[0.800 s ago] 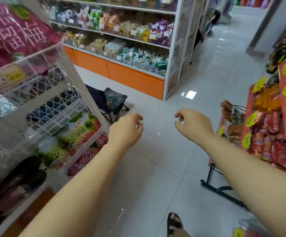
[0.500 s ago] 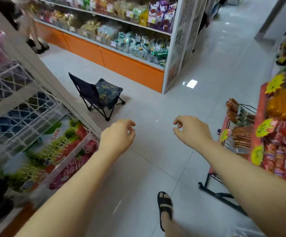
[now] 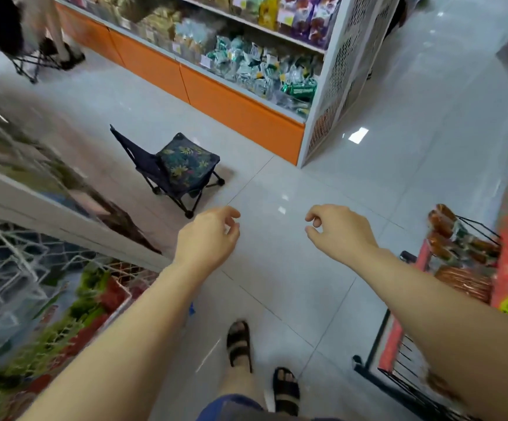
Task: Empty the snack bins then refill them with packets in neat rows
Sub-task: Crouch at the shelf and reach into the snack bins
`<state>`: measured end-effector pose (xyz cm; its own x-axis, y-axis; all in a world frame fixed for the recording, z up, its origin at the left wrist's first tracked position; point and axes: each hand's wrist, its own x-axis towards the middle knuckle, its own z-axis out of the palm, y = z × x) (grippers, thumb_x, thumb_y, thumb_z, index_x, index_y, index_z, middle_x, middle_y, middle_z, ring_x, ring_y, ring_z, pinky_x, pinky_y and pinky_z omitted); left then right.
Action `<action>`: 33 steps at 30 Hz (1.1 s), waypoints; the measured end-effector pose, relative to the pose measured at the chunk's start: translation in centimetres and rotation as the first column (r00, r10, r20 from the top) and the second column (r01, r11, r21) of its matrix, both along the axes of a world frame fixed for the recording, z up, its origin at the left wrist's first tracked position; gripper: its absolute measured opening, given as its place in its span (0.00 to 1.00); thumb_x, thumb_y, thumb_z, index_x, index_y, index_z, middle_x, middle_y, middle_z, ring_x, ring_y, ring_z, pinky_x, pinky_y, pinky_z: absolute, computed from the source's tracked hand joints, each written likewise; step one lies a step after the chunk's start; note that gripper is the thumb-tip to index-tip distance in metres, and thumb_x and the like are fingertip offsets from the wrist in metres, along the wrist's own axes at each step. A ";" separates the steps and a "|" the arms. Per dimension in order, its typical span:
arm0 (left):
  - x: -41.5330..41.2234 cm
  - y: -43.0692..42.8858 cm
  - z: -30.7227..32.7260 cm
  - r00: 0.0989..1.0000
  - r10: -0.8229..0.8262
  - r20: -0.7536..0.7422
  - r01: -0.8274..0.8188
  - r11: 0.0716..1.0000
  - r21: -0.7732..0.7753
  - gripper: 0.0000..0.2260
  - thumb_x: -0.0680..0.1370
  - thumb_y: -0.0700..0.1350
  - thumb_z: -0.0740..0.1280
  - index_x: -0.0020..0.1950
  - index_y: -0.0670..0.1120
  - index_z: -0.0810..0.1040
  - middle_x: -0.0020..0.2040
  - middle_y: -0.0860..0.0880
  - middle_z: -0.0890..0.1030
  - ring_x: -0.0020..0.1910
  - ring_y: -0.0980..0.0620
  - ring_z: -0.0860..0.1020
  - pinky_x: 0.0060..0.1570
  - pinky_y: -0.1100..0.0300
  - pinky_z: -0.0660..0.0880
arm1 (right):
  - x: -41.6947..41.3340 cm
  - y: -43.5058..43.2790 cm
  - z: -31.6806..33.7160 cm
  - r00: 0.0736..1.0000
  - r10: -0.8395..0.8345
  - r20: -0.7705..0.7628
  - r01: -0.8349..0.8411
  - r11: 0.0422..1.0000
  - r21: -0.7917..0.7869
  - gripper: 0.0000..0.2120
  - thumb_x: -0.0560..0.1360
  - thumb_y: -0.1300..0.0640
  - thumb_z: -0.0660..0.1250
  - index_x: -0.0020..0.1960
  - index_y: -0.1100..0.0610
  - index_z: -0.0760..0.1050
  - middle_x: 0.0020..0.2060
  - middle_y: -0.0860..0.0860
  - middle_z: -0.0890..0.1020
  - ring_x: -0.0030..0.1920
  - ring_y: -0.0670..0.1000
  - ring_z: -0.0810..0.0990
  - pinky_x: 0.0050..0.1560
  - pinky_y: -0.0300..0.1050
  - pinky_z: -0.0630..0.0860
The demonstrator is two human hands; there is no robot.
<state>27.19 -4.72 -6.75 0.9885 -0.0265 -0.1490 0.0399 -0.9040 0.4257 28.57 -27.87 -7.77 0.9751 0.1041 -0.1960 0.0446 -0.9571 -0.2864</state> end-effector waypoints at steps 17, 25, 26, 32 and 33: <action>23.1 1.2 -1.1 0.990 -0.091 -0.104 0.094 0.995 0.017 0.13 0.80 0.48 0.60 0.63 0.52 0.75 0.56 0.54 0.79 0.52 0.52 0.76 0.48 0.57 0.73 | 21.2 2.6 -0.9 0.997 -0.058 -0.060 0.061 0.997 0.053 0.11 0.78 0.52 0.61 0.59 0.50 0.75 0.53 0.45 0.79 0.53 0.49 0.77 0.45 0.42 0.69; 33.8 -0.3 -2.5 0.992 0.058 -0.108 -0.060 0.998 -0.016 0.13 0.80 0.49 0.59 0.62 0.54 0.76 0.56 0.57 0.80 0.47 0.54 0.79 0.42 0.57 0.76 | 34.2 0.0 -1.7 0.993 0.080 -0.084 -0.078 0.997 0.030 0.12 0.78 0.52 0.61 0.59 0.50 0.75 0.53 0.46 0.79 0.53 0.49 0.77 0.49 0.44 0.74; 35.1 -0.7 -2.5 0.991 0.073 -0.108 -0.076 0.997 -0.023 0.12 0.80 0.49 0.59 0.61 0.54 0.77 0.55 0.57 0.80 0.46 0.54 0.79 0.41 0.57 0.76 | 35.9 -0.4 -1.6 0.991 0.099 -0.085 -0.098 0.995 0.018 0.12 0.78 0.52 0.61 0.59 0.50 0.75 0.52 0.46 0.79 0.53 0.49 0.77 0.49 0.44 0.74; 41.0 -1.9 -2.4 0.980 0.181 -0.086 -0.185 0.982 -0.044 0.11 0.79 0.48 0.60 0.60 0.54 0.76 0.55 0.56 0.79 0.51 0.53 0.77 0.43 0.56 0.73 | 44.6 -1.7 -1.0 0.984 0.149 -0.096 -0.148 0.989 0.014 0.10 0.77 0.51 0.62 0.58 0.49 0.75 0.50 0.45 0.80 0.53 0.51 0.78 0.50 0.46 0.74; 41.7 -1.7 -2.4 0.976 0.201 -0.085 -0.205 0.978 -0.047 0.11 0.79 0.48 0.60 0.59 0.54 0.76 0.55 0.56 0.79 0.51 0.52 0.77 0.43 0.56 0.73 | 45.6 -1.6 -1.0 0.982 0.162 -0.100 -0.161 0.987 0.019 0.10 0.77 0.51 0.62 0.57 0.49 0.75 0.50 0.45 0.80 0.53 0.51 0.77 0.49 0.45 0.74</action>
